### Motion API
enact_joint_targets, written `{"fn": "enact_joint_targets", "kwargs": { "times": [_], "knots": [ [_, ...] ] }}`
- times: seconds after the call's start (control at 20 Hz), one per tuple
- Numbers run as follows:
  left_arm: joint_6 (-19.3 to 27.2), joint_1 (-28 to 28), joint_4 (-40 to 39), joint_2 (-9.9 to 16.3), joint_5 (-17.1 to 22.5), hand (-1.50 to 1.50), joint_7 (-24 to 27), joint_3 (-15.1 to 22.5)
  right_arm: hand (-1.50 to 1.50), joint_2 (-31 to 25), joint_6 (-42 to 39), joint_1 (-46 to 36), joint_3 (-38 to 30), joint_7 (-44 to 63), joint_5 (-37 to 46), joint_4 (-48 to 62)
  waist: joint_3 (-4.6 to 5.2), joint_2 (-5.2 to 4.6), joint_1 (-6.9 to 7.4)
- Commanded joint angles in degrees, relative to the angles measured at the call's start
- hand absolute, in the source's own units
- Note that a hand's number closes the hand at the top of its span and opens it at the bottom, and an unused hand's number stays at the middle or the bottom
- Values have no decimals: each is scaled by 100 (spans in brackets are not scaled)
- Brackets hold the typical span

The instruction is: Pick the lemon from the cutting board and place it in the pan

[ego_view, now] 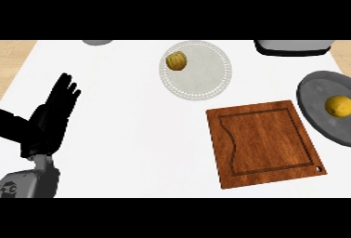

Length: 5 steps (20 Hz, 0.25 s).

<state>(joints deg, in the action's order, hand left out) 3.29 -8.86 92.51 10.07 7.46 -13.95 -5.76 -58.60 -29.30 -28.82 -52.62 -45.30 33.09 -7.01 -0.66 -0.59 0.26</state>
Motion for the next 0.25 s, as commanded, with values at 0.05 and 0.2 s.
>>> {"fn": "enact_joint_targets", "kwargs": {
  "times": [0.05, 0.2],
  "knots": [
    [47, -45, 39, 4, -54, 0, -75, 26, -150, -56, -1035, 311, -92, -912, -197, -97, -9, 1, 0],
    [14, 61, -27, -76, -80, 0, 149, 71, -150, -148, -1219, 443, 78, -899, -128, -210, 8, 6, 11]
  ]
}}
